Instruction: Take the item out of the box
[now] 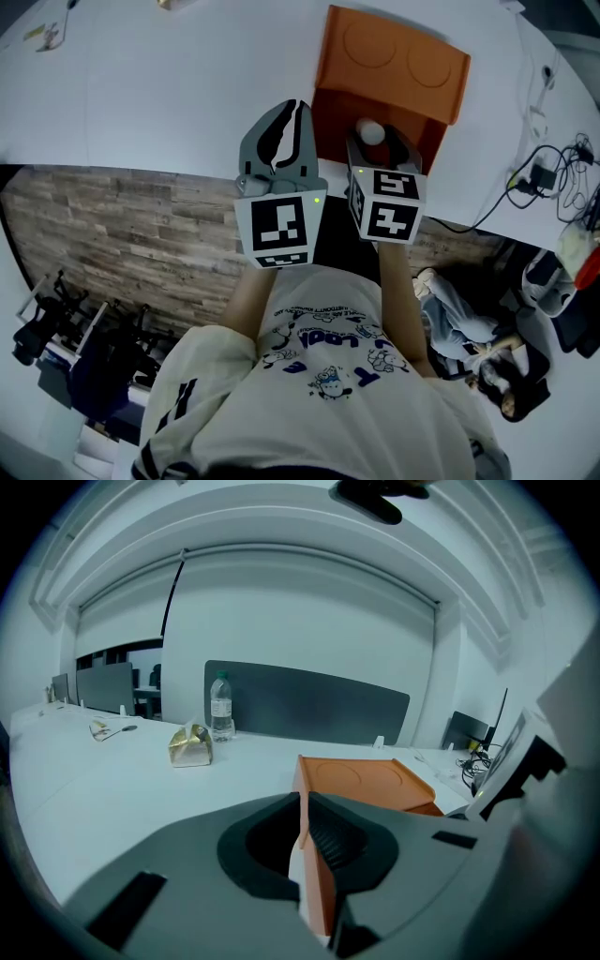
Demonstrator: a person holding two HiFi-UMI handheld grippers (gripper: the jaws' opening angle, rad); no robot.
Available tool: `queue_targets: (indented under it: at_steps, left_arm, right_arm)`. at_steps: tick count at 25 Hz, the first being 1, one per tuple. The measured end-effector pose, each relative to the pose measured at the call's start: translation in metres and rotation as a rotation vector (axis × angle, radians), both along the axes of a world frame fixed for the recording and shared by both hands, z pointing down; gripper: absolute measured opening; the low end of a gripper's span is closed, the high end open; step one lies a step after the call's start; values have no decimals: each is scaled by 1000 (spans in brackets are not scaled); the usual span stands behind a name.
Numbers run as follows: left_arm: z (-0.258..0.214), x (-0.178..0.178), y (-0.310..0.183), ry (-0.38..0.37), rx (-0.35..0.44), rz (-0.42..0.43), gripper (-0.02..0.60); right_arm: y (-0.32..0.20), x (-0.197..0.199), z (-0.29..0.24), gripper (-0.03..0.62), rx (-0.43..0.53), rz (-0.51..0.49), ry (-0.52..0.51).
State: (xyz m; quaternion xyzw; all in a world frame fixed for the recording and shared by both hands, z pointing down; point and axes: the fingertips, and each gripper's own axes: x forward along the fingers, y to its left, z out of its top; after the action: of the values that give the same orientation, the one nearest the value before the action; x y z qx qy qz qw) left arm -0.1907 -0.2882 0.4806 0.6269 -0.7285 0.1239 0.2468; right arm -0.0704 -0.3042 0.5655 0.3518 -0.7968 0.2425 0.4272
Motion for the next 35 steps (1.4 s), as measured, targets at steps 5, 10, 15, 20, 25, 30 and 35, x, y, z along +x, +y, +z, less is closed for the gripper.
queue_targets:
  at_steps: [5, 10, 15, 20, 25, 30, 35]
  left_arm:
    - [5, -5, -1, 7, -9, -10, 38]
    - [11, -8, 0, 16, -19, -14, 38]
    - [13, -10, 0, 16, -26, -18, 38]
    - [15, -10, 0, 23, -29, -20, 38]
    - [16, -10, 3, 23, -35, -22, 38]
    - [15, -12, 6, 18, -34, -28, 38]
    - [10, -14, 8, 14, -25, -32, 38]
  right_arm:
    - [-3, 2, 6, 251, -12, 7, 32]
    - [-1, 1, 10, 250, -27, -1, 64]
    - [-1, 0, 11, 249, -38, 1, 83]
    - [-3, 2, 11, 215, -27, -3, 104]
    - [-2, 2, 11, 206, -20, -12, 107]
    - [-2, 2, 11, 202, -21, -10, 104]
    - [-2, 2, 9, 201, -17, -1, 93]
